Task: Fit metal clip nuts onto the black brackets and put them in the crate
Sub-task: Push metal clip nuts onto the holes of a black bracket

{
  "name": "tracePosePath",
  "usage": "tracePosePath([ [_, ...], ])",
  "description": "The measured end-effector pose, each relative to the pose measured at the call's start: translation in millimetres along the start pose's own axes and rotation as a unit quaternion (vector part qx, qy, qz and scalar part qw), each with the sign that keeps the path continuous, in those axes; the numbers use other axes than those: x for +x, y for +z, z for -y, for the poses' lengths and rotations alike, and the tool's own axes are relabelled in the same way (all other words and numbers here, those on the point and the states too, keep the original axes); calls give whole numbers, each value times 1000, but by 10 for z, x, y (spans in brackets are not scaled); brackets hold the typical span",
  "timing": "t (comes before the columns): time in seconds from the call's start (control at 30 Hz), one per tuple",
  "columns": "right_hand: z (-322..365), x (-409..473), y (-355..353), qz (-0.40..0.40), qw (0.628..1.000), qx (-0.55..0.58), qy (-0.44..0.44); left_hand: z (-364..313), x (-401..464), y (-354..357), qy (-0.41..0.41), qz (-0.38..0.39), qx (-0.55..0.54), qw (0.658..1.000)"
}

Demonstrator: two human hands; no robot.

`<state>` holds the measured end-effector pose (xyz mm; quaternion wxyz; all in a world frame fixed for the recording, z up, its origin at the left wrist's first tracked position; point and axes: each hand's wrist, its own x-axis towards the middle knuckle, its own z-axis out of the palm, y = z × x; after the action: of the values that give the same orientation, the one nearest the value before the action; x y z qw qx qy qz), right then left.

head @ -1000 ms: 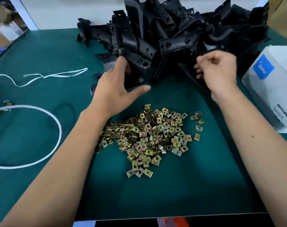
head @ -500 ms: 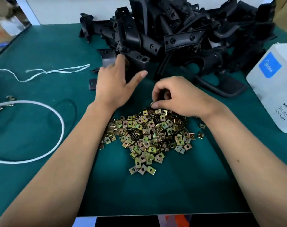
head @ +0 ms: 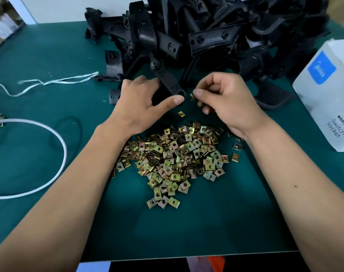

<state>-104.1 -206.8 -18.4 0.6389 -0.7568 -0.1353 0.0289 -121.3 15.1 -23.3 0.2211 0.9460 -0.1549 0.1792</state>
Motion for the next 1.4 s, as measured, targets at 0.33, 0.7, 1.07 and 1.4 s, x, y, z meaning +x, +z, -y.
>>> tracePosePath([
  [0.33,-8,-39,65,-29,999,6,14,25,30,47,39,24,6,999],
  [0.7,20,-59,150,-45,995,88,24,21,30,38,26,44,98,994],
  [1.07,85,-73,133,-19,996,87,29,5,15,47,35,21,88,995],
  [1.4,81,-69,115,-28,998,59,11,-4,21,64,25,56,77,995],
])
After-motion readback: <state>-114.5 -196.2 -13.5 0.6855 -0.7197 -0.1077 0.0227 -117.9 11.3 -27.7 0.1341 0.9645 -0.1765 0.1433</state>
